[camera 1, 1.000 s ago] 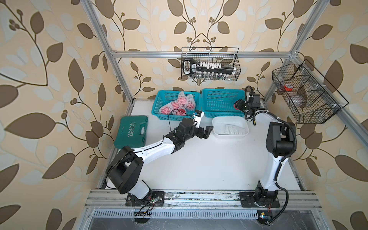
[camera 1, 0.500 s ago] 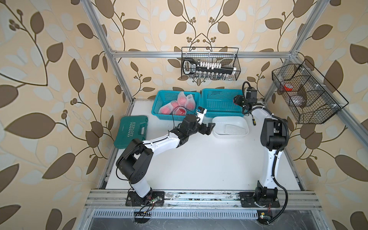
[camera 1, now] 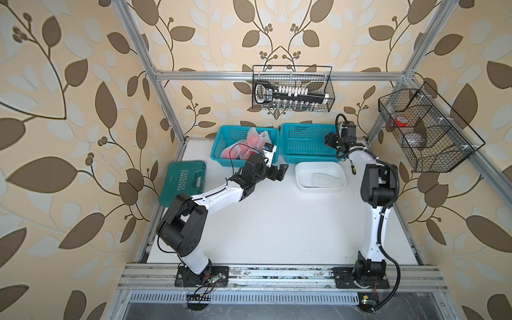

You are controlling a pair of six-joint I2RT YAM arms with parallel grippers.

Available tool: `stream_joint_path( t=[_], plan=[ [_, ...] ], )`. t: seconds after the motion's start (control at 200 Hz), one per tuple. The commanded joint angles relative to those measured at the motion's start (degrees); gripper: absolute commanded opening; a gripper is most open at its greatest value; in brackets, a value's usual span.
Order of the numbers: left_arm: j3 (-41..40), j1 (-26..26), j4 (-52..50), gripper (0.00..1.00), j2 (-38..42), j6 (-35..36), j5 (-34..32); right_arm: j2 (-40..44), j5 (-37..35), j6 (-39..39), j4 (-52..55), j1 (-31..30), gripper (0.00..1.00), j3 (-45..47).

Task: Remove foam nets from apples
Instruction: Place the apple in the basket, then adjust the basket at the center of the board.

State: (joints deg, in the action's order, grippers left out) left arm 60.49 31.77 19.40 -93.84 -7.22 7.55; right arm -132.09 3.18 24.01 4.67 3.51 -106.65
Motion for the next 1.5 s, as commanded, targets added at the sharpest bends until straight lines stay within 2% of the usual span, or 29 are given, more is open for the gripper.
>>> stream_joint_path(
  t=[0.0, 0.155, 0.24, 0.355, 0.435, 0.705, 0.82, 0.935, 1.005, 1.095, 1.135, 1.255, 1.42, 1.495],
  plan=[
    [2.26, -0.89, -0.16, 0.99, 0.62, 1.98, 1.68, -1.32, -1.16, -1.00, -0.23, -0.18, 0.79, -2.25],
    [1.83, -1.56, 0.11, 0.99, 1.12, 1.39, -0.61, 0.06, -2.49, -0.73, -0.89, -0.35, 0.88, -1.72],
    [1.27, -3.11, 1.17, 0.99, 1.44, -0.45, 1.20, 1.00, -2.65, -1.16, -1.10, -0.35, 0.91, -1.25],
    [0.33, -4.86, 1.08, 0.99, 2.97, -2.05, 2.48, 3.38, -2.66, -1.86, -0.80, -0.43, 0.92, -0.35],
    [-0.96, -4.96, 0.90, 0.99, 4.24, -0.47, 0.04, 6.39, -2.41, -2.12, -1.79, -0.48, 0.93, 1.40],
    [0.45, -7.69, -9.18, 0.97, 8.34, -1.37, -2.74, 18.94, 0.56, -2.88, 0.26, -1.41, 0.94, 5.93],
    [3.48, -8.91, -17.85, 0.87, 8.00, -2.92, -2.03, 27.23, 1.94, -1.25, -1.51, -1.88, 0.94, 14.28],
    [3.06, -8.92, -20.22, 0.70, 6.79, -1.57, -0.34, 36.44, 4.57, -0.38, -6.07, -3.63, 0.92, 26.14],
    [3.69, -8.84, -21.81, 0.64, 5.05, -0.54, 1.48, 40.80, 5.49, -1.00, -9.04, -6.25, 0.90, 32.86],
    [5.68, -8.83, -22.90, 0.43, 1.23, 0.29, 4.91, 46.01, 5.65, -1.51, -15.26, -9.99, 0.86, 42.22],
    [7.44, -8.83, -24.51, 0.38, -0.82, 0.40, 5.83, 48.36, 4.72, -1.76, -19.50, -11.89, 0.86, 47.01],
    [10.42, -8.83, -25.01, 0.29, -6.30, 1.16, 6.72, 54.67, -0.23, -1.35, -29.76, -17.58, 0.88, 59.37],
    [13.56, -8.83, -25.62, 0.28, -10.95, 3.94, 5.74, 61.44, -7.80, -1.71, -35.37, -25.09, 0.89, 70.88],
    [15.43, -8.83, -25.60, 0.28, -13.15, 4.62, 5.89, 63.51, -7.61, -2.93, -37.05, -27.17, 0.89, 74.65]
  ],
)
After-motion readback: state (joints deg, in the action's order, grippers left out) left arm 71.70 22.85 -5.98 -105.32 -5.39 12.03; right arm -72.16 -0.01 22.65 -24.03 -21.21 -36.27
